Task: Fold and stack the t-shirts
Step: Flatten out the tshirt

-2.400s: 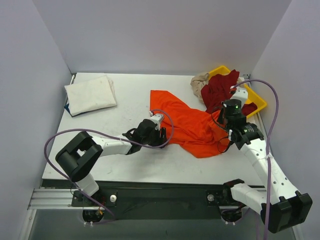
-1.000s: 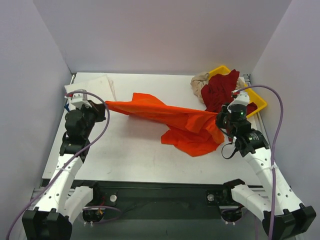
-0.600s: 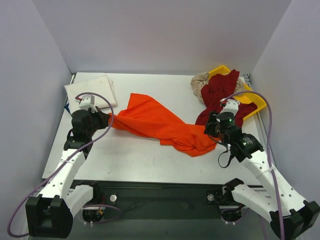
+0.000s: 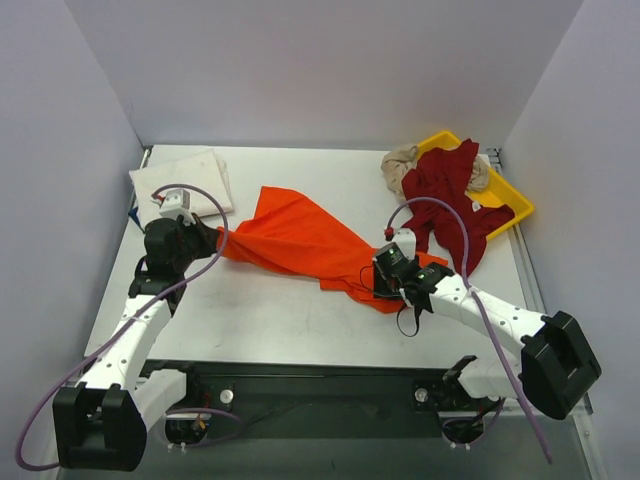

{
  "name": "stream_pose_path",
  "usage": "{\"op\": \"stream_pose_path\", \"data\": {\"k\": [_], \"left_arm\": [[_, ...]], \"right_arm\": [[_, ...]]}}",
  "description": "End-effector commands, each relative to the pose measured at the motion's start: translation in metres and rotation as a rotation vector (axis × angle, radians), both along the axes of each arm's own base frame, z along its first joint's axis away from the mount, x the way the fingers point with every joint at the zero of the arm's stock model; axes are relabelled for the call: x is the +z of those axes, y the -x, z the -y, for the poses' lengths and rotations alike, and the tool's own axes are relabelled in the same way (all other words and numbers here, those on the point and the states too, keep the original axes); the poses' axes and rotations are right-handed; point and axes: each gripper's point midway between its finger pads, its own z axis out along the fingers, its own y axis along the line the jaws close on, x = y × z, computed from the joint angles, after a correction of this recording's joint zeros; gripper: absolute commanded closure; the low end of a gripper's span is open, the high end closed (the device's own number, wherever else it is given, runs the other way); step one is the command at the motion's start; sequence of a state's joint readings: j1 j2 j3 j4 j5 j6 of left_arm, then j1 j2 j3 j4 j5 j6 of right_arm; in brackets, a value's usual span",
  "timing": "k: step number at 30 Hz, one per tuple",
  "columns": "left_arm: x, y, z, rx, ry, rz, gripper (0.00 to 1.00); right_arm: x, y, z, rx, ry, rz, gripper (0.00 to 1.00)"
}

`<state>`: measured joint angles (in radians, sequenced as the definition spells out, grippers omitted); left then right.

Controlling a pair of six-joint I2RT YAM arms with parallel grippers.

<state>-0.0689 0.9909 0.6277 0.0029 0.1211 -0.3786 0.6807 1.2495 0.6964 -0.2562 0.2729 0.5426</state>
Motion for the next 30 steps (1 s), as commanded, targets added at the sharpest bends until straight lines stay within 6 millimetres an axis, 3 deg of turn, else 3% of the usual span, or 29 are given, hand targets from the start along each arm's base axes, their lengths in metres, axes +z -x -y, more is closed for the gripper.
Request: {"op": "stream_pose_path", "data": {"k": [1, 14, 17, 18, 21, 23, 28, 30], "left_arm": [[0.014, -0.006, -0.002, -0.008, -0.012, 0.059, 1.00], [0.012, -0.007, -0.002, -0.009, -0.012, 0.057, 1.00], [0.012, -0.007, -0.003, -0.005, -0.011, 0.055, 1.00], [0.012, -0.007, -0.003, -0.005, -0.012, 0.056, 1.00], [0.012, -0.007, -0.003, -0.005, -0.014, 0.056, 1.00], [0.014, -0.007, -0.005, 0.004, -0.015, 0.059, 1.00], [0.021, -0.009, -0.022, 0.063, -0.052, 0.061, 1.00], [0.033, -0.012, -0.033, 0.100, -0.064, 0.084, 1.00]], "right_arm": [[0.004, -0.005, 0.027, -0.107, 0.101, 0.049, 0.50], [-0.029, 0.001, 0.060, -0.214, 0.179, -0.056, 0.54], [-0.029, -0.004, 0.060, -0.206, 0.186, -0.063, 0.58], [-0.028, -0.006, 0.060, -0.207, 0.183, -0.064, 0.67], [-0.021, -0.008, 0.054, -0.180, 0.162, -0.056, 0.91], [-0.014, -0.006, 0.052, -0.170, 0.145, -0.046, 0.98], [0.028, 0.013, 0.051, -0.113, 0.119, 0.009, 1.00], [0.048, 0.024, 0.051, -0.082, 0.083, 0.027, 1.00]]}}
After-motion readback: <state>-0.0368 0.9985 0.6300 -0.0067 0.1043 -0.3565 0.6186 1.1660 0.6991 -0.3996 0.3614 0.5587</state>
